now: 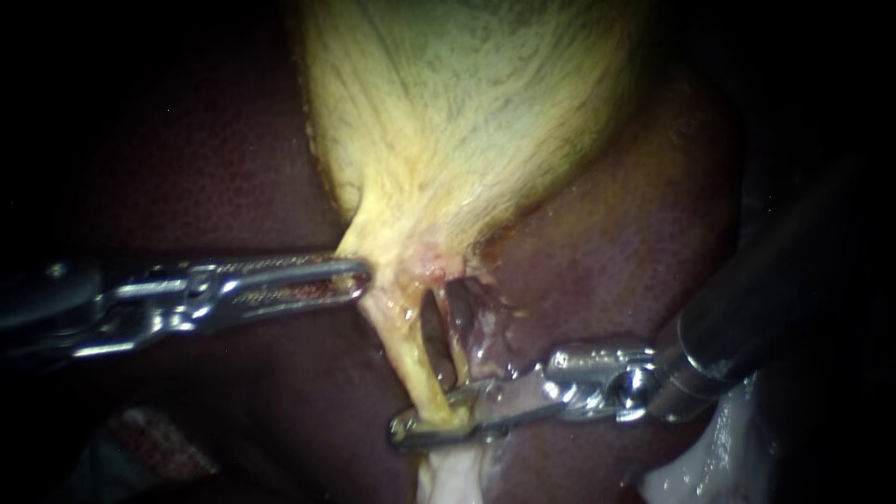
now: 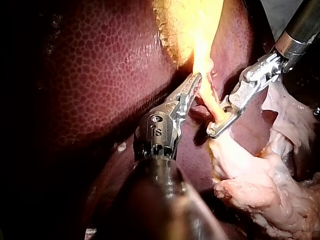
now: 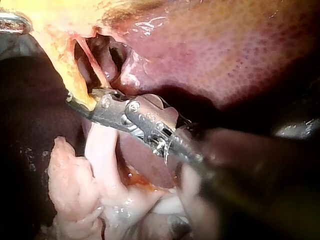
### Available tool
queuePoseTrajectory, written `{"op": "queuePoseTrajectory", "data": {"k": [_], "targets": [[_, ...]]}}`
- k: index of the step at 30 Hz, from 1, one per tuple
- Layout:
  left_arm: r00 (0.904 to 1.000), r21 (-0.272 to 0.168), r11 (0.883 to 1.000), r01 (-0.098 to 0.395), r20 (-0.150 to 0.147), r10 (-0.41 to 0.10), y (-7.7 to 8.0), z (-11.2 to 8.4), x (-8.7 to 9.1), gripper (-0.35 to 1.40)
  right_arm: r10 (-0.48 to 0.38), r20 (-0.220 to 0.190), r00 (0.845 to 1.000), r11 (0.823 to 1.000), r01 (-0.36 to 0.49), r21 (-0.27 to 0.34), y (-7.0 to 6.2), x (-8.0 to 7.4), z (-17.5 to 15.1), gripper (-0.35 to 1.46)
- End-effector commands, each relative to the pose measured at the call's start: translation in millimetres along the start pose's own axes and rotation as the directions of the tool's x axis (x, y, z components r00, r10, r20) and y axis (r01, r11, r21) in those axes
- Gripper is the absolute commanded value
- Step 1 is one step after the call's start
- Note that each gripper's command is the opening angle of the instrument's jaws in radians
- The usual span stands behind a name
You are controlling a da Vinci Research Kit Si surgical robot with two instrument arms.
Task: Going back first clip left tube
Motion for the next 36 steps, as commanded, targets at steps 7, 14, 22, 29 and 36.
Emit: {"op": "queuePoseTrajectory", "data": {"k": [7,14,22,29,36], "targets": [[1.0000,0.000,1.000,0.000,0.000,0.000,0.0,0.0,0.0,-0.11,-0.001,0.000,1.000,1.000,0.001,0.000,-0.1,0.0,0.2,-0.35],[1.0000,0.000,1.000,0.000,0.000,0.000,-0.1,0.1,0.0,-0.11,-0.011,-0.013,1.000,1.000,0.011,0.000,-0.1,-0.2,1.1,0.02],[1.0000,0.000,1.000,0.000,0.000,0.000,-0.1,0.0,0.0,-0.11,-0.222,-0.062,0.973,0.975,0.222,-0.002,0.1,0.6,2.1,0.53],[1.0000,0.000,1.000,0.000,0.000,0.000,-0.1,-0.1,0.0,-0.11,-0.312,-0.061,0.948,0.950,0.309,-0.054,0.2,0.8,2.1,0.60],[1.0000,0.000,1.000,0.000,0.000,0.000,-0.1,-0.1,0.0,-0.11,-0.400,-0.053,0.915,0.916,0.397,-0.058,-0.1,0.8,2.1,0.60]]}}
